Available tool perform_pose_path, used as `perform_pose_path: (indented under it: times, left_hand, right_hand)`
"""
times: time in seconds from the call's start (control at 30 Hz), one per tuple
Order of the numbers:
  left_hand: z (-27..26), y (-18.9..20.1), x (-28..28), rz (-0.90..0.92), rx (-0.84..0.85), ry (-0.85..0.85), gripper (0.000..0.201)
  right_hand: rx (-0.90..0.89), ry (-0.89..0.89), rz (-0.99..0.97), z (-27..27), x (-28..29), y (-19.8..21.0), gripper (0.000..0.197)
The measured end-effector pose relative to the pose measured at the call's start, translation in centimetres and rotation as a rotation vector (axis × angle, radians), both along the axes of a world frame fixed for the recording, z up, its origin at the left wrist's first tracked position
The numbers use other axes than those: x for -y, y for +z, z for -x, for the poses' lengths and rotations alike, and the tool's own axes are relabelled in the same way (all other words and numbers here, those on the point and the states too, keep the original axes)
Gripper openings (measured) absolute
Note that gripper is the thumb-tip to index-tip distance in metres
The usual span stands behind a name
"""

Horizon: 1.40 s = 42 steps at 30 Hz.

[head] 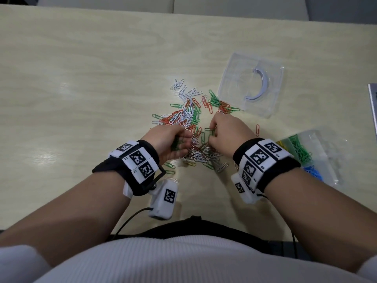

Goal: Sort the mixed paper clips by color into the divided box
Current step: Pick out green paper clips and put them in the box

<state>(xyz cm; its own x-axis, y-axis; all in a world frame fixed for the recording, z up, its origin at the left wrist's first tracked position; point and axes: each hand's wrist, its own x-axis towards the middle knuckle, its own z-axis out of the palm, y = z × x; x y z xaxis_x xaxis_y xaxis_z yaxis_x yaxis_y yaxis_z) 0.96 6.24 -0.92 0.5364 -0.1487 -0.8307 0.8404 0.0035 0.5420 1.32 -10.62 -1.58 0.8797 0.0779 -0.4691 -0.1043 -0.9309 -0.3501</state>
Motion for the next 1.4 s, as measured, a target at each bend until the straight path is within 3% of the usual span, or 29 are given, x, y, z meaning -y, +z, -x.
perform_pose_path:
  times: [0.17,0.3,0.5,0.77,1.07,1.23,1.3,1.4]
  left_hand:
    - [0.1,-0.1,0.4,-0.011,0.001,-0.009,0.030]
    - [0.0,-0.1,0.5,-0.013,0.002,-0.004,0.028]
    - [0.0,0.0,1.0,0.010,0.005,0.021,0.035]
    - [0.1,-0.4,1.1,0.000,0.006,0.042,0.037]
    - [0.2,-0.3,0.7,-0.021,0.016,0.061,0.037]
    - [0.2,-0.3,0.8,-0.017,0.019,0.107,0.027]
    - [0.2,-0.4,0.8,-0.022,0.019,0.107,0.024]
    - [0.3,-0.3,0.8,0.044,-0.031,0.105,0.030]
  right_hand:
    - [0.038,0.059,0.095,-0.6,-0.9,-0.3,0.028]
    - [0.079,0.144,0.159,-0.8,-1.4,-1.0,0.015]
    - [0.025,0.202,0.228,-0.8,-1.5,-0.5,0.027]
    - [0.109,0.127,0.206,0.1,-1.8,-0.5,0.027]
    - [0.061,0.220,0.217,-0.1,-2.4,0.2,0.027]
    - [0.118,0.216,-0.081,0.3,-3.2,1.7,0.015]
    - [0.121,0.239,-0.148,0.3,-3.5,1.9,0.018]
    - [0.224,0.136,-0.178,-0.5,-2.9,0.8,0.020]
